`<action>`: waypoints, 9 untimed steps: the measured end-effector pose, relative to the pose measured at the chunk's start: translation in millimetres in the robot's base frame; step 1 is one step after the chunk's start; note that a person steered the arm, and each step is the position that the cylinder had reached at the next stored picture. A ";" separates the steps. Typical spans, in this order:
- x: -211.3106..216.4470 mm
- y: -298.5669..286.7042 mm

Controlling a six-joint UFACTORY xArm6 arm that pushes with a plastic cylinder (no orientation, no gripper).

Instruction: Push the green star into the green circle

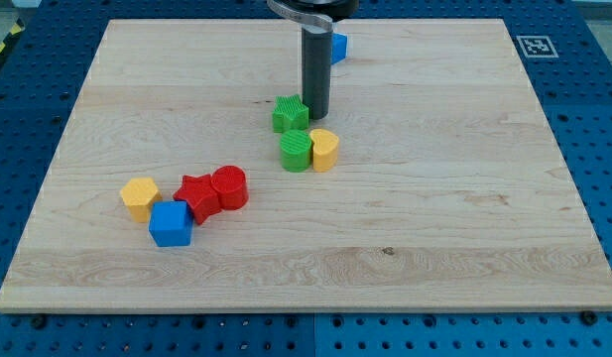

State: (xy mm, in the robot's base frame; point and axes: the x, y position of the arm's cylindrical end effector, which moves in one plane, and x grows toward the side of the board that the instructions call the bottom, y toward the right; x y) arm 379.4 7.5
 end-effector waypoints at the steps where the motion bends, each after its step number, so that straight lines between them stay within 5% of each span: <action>1: -44.8 -16.9; 4: -59.3 -105.2; 9: -31.8 -111.9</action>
State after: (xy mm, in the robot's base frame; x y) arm 347.7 -104.4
